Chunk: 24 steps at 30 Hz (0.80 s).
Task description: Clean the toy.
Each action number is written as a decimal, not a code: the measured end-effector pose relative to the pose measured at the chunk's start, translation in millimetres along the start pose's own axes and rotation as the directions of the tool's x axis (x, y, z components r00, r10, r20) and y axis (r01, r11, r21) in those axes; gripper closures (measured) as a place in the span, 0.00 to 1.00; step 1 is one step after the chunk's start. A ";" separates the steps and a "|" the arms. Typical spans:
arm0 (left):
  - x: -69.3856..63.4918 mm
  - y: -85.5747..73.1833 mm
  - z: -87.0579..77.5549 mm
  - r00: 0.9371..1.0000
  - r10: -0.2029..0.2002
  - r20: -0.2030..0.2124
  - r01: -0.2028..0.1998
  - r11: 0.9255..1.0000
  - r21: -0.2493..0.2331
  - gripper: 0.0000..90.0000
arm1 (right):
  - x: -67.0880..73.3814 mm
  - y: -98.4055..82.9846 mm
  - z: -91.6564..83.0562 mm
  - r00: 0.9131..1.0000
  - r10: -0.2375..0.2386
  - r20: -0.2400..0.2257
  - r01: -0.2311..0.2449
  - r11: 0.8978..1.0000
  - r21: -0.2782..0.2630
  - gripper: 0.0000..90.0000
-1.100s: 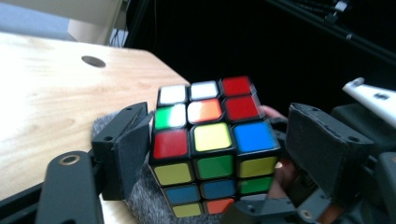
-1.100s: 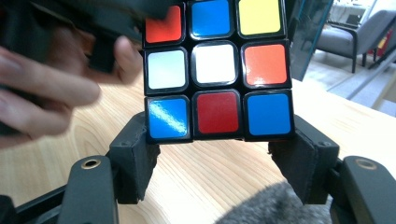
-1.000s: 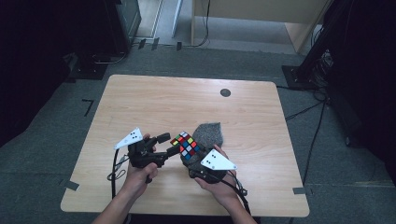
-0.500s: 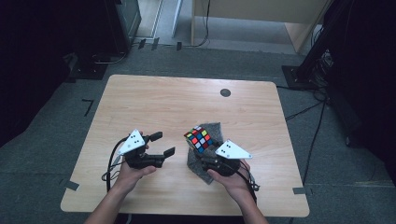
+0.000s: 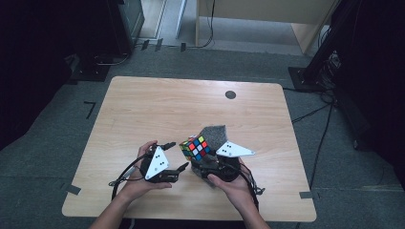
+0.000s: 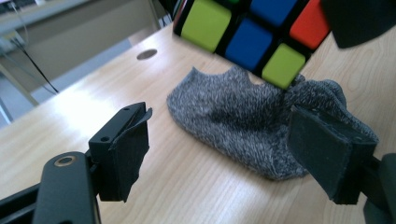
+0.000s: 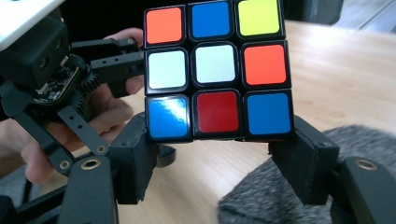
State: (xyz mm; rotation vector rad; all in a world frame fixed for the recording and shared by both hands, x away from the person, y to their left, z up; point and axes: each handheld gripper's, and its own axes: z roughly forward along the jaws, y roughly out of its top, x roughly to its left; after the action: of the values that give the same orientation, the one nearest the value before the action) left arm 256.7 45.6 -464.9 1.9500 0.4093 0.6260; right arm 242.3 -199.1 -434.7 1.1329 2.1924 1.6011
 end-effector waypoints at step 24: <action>-18.9 1.6 -1.7 0.978 0.196 -0.075 -0.199 0.979 -0.046 0.38 | -1.3 2.2 3.1 0.973 0.193 -0.127 -0.183 0.979 0.085 0.37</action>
State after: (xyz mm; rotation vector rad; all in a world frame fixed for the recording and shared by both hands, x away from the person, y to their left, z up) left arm 240.4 36.0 -467.6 1.9363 0.2405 0.8269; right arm 246.0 -197.5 -434.3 1.3258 2.3050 1.7336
